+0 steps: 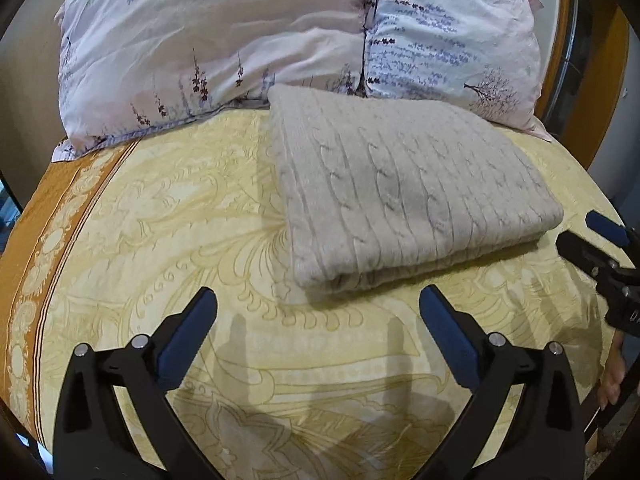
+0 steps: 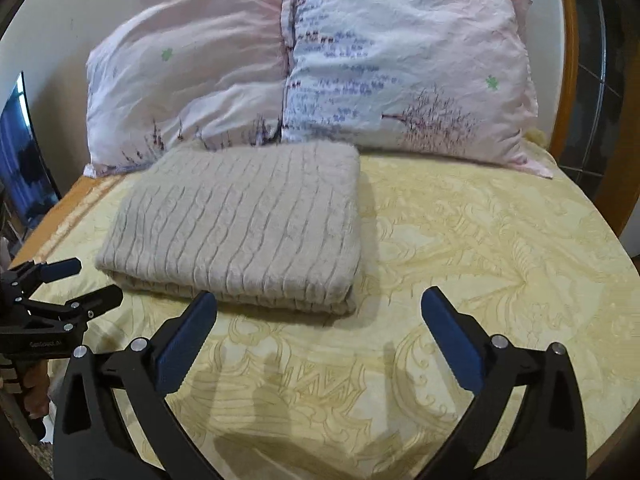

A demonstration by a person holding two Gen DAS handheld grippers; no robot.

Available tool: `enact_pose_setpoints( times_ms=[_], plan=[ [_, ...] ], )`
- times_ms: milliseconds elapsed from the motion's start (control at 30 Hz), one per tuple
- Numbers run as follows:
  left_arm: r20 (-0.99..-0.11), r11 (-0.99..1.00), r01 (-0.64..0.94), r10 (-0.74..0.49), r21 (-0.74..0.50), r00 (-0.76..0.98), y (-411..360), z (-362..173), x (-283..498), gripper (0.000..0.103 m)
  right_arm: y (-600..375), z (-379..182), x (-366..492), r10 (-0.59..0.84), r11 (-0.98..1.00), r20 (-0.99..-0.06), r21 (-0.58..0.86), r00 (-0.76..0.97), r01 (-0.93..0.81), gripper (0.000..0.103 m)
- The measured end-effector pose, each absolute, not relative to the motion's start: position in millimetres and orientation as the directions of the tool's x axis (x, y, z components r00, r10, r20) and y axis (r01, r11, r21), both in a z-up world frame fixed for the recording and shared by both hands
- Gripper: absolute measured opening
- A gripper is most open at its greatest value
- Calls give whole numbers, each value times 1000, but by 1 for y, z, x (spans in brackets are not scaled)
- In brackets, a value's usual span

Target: Fold small clothes

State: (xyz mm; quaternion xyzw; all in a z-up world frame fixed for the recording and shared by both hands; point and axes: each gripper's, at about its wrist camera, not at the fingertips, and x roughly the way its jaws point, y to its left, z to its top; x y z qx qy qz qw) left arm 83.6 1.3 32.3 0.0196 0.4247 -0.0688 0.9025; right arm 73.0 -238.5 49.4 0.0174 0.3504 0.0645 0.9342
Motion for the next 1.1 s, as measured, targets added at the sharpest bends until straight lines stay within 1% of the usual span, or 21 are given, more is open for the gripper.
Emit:
enact_pose_setpoints(
  times_ms=[167, 267, 467, 800, 1100],
  plan=[
    [-785, 992, 125, -89, -16, 613, -2, 26, 84, 101, -233, 37, 78, 176, 984, -704, 133, 689, -115, 102],
    [-802, 992, 122, -87, -18, 591, -4, 21, 86, 101, -230, 30, 80, 168, 986, -725, 140, 668, -96, 102],
    [-824, 994, 110, -67, -5, 563, -8, 12, 89, 101, -220, 21, 80, 127, 992, -754, 92, 644, -87, 102],
    [-814, 996, 94, -50, 5, 579, -9, 12, 89, 101, -210, 16, 84, 73, 996, -791, 22, 607, -91, 102],
    [-808, 996, 93, -54, 1, 587, -8, 14, 89, 101, -210, 16, 83, 75, 995, -791, 24, 608, -92, 102]
  ],
)
